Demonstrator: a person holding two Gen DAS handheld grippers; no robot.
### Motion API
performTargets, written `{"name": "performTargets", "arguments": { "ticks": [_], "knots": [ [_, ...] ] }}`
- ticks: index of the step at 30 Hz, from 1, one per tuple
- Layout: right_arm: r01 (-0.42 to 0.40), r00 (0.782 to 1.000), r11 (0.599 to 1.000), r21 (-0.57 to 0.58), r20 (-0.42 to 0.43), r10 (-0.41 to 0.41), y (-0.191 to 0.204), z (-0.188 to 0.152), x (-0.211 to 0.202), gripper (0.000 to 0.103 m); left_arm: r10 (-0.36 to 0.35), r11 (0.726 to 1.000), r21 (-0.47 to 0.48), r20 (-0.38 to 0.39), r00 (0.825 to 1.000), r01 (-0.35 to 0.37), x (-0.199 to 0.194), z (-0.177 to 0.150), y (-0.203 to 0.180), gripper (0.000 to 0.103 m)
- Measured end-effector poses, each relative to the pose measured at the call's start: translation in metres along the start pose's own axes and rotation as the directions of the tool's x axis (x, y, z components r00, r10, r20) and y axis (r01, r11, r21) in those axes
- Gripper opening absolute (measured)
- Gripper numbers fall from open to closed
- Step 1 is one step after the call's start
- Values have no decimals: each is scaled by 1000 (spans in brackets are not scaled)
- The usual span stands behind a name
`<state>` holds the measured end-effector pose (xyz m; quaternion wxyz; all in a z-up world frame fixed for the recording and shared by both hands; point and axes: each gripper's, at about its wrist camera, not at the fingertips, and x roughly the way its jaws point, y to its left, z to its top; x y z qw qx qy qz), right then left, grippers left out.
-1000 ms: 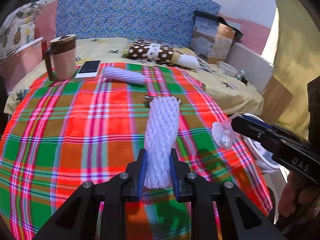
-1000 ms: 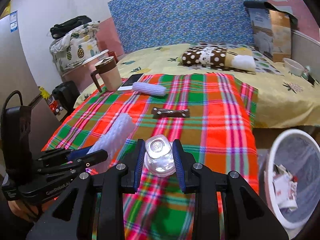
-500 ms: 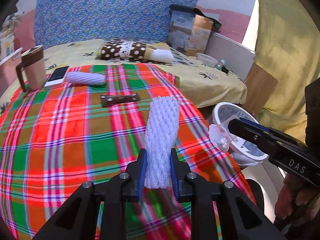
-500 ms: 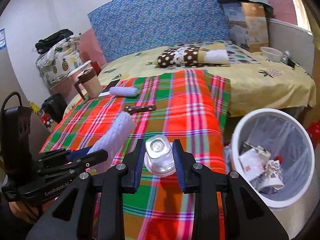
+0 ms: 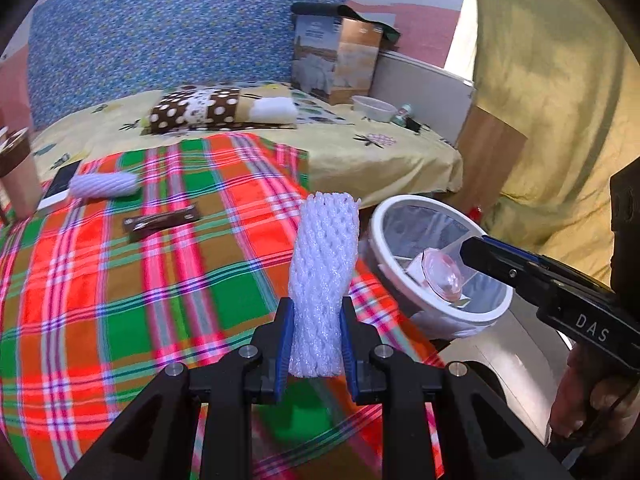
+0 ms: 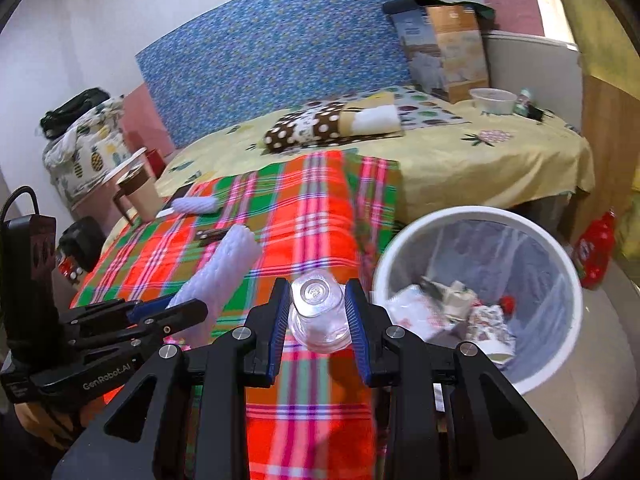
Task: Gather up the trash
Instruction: 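Carry the foam net and clear cup in both grippers over the white bin, then open both grippers to drop the foam net and cup into the bin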
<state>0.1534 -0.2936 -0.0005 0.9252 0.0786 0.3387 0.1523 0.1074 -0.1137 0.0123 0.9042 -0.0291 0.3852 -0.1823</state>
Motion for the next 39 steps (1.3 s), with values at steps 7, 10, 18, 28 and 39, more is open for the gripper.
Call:
{"name": "performTargets", "arguments": {
  "ticks": [7,10,18,28,39],
  "knots": [
    [66,998,996,62,17,-67,-33,-2,-11,31,-53,996,67,-17,998,54,23,12,-35,22],
    [97,995,991,92,22,-100,-49,-2,-13,31,-77,993,89,-29,997,80,37,19,-48,22],
    [171,985,972,161,0,-173,-86,-3,-9,31,-124,984,115,-81,989,133,80,34,-76,22],
    [197,980,960,197,-61,-189,-109,-8,8,31,-137,977,147,-133,982,156,122,49,-98,23],
    [204,978,954,219,-85,-190,-119,-10,12,52,-168,973,134,-161,972,190,154,66,-105,35]
  ]
}}
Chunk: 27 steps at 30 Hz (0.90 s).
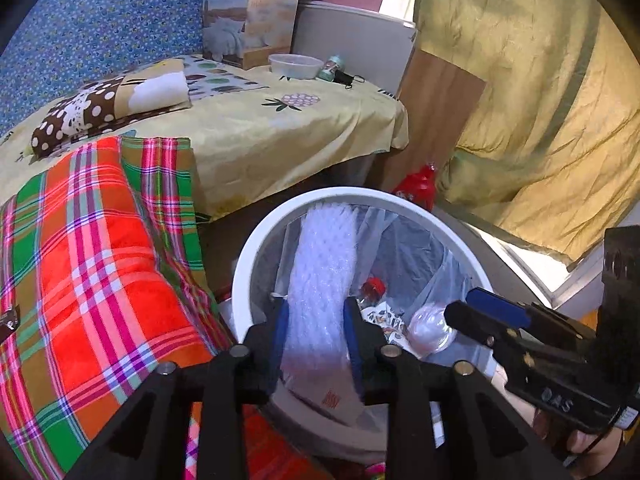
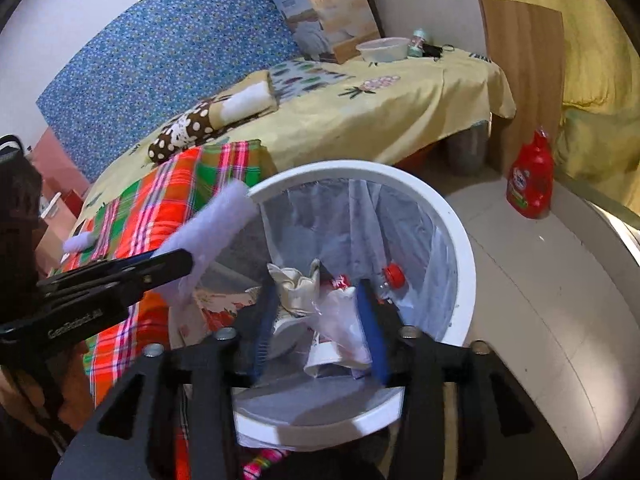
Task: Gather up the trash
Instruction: 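Open both grippers to drop the foam net and cup into the bin, then move both grippers back over the bed toward the brown wrapper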
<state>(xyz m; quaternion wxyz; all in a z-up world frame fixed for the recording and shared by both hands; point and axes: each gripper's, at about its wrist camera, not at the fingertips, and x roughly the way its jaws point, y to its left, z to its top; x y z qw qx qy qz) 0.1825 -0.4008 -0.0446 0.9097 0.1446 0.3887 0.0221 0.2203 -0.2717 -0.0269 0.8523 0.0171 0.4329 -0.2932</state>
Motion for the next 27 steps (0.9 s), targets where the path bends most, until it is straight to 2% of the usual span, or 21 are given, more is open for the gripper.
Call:
{"name": "performTargets", "arguments": {
  "ticks": [1,2,11,21,27],
  "knots": [
    [1,1000,1000,-3,3,-1,0,0,0,52,-3,1000,-6,0,1000,3,0,0,1,40],
    [0,1000,1000,-3,6,0,0,0,-2,52,-3,1000,-11,2,1000,3,0,1,2,40],
    [-2,1000,1000,10,27,2,5,3,-13,52,29,999,-31,53,998,-27,-30,-5,11,40],
    [-82,995,994,-72,55,86,44,0,-29,52,89,990,-121,109,990,-75,-86,-40,40,40],
    [-138,988,983,-121,52,145,71,-5,-31,52,145,976,-182,146,978,-118,-120,-62,63,40]
  ]
}}
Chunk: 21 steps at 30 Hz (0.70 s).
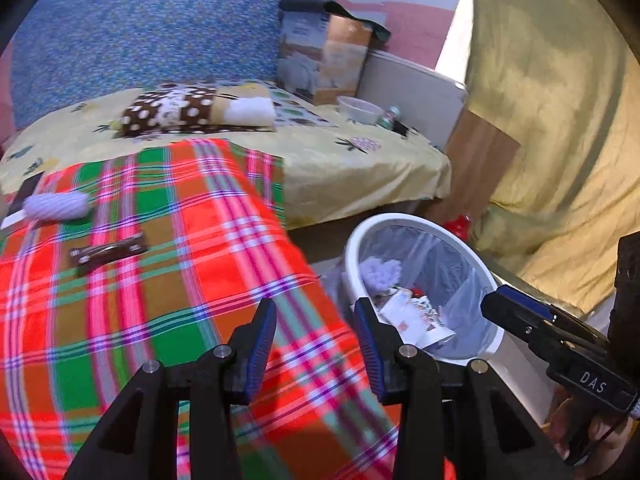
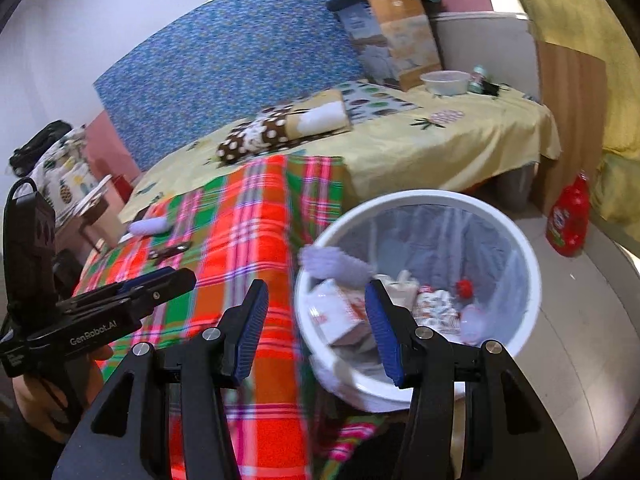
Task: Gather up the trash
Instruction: 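Move both grippers back over the bed toward the brown wrapper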
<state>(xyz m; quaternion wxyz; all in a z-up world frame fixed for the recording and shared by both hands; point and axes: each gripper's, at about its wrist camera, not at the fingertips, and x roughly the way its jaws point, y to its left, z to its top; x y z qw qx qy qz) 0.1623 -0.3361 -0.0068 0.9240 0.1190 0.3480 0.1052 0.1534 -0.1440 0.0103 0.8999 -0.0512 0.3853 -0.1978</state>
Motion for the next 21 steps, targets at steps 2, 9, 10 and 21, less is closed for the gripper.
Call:
{"name": "performTargets", "arguments": {
  "ticks": [2,9,10,21],
  "knots": [
    [-27,1000,999,-19,-3,27,11,-1,2,52,15,1000,-13,10,1000,-15,-10,-3,9,40],
    [-92,995,993,-80,-31,90,40,-6,7,52,64,997,-54,23,998,-63,-33,-16,39,40],
    [-100,995,991,-85,-35,98,43,-6,8,52,69,996,-60,26,997,-68,-35,-17,43,40],
    [-176,983,970,-167,-89,163,85,-10,21,52,135,985,-114,46,990,-129,-60,-33,81,40]
  ]
}}
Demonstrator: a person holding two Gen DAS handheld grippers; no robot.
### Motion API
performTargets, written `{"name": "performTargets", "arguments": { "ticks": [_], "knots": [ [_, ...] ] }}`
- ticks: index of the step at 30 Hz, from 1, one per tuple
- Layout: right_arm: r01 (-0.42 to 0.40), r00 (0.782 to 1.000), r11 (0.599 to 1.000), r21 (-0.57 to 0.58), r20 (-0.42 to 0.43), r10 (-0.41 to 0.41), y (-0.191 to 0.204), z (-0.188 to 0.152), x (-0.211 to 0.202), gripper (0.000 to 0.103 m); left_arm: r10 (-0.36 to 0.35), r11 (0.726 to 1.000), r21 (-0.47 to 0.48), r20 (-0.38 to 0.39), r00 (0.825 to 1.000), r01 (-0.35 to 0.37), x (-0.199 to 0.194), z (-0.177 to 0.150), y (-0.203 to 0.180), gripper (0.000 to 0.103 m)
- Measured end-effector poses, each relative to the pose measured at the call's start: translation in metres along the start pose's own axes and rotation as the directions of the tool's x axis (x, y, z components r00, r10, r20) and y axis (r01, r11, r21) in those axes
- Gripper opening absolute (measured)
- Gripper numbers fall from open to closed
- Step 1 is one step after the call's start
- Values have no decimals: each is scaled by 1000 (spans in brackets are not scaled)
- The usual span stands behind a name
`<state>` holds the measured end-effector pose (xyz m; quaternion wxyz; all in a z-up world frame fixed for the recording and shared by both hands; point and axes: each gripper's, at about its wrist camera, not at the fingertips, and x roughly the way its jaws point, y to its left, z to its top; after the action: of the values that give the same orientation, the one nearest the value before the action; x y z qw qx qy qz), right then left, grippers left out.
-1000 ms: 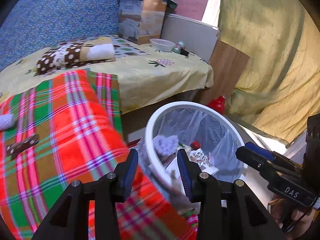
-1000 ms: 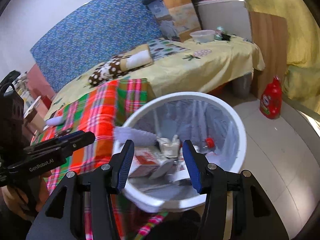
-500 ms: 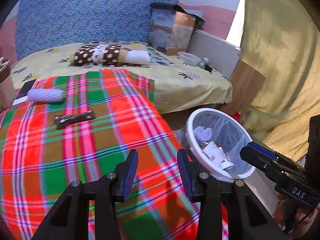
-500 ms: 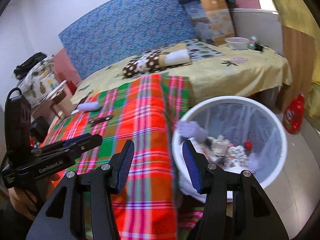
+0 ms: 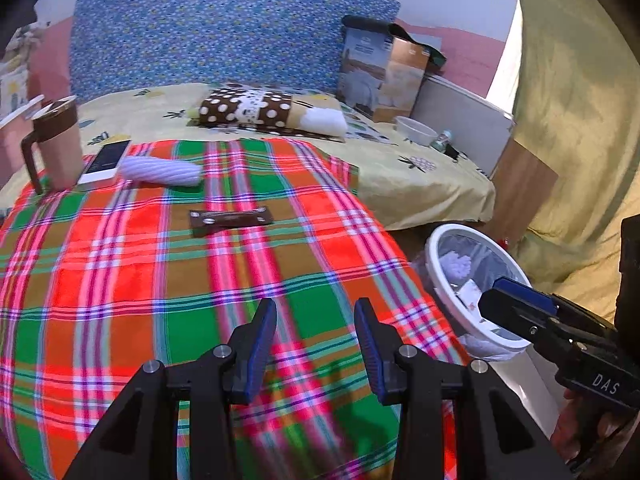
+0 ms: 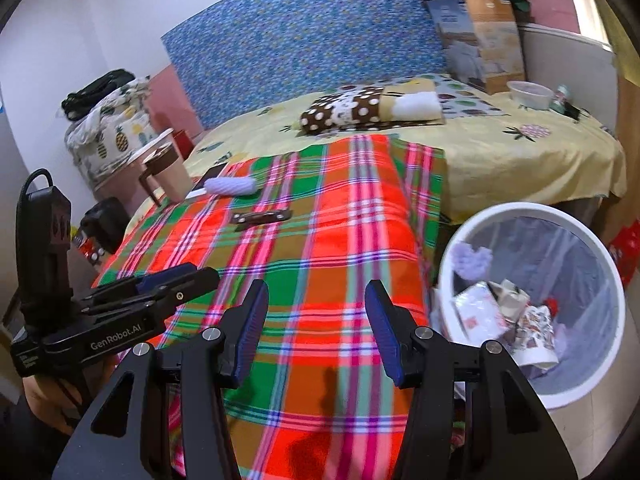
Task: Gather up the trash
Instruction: 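Move both grippers back over the bed toward the brown wrapper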
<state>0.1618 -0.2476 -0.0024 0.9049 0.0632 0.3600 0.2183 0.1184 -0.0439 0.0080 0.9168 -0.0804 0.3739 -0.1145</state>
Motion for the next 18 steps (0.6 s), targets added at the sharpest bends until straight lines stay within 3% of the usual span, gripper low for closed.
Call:
{"name": "performTargets", "arguments": {
  "ticks": [18],
  "knots": [
    [-46,998,981,-189,-58,36,45,42,60,52,124,992,-40,9,992,-123,7,46,91,40]
  ]
}}
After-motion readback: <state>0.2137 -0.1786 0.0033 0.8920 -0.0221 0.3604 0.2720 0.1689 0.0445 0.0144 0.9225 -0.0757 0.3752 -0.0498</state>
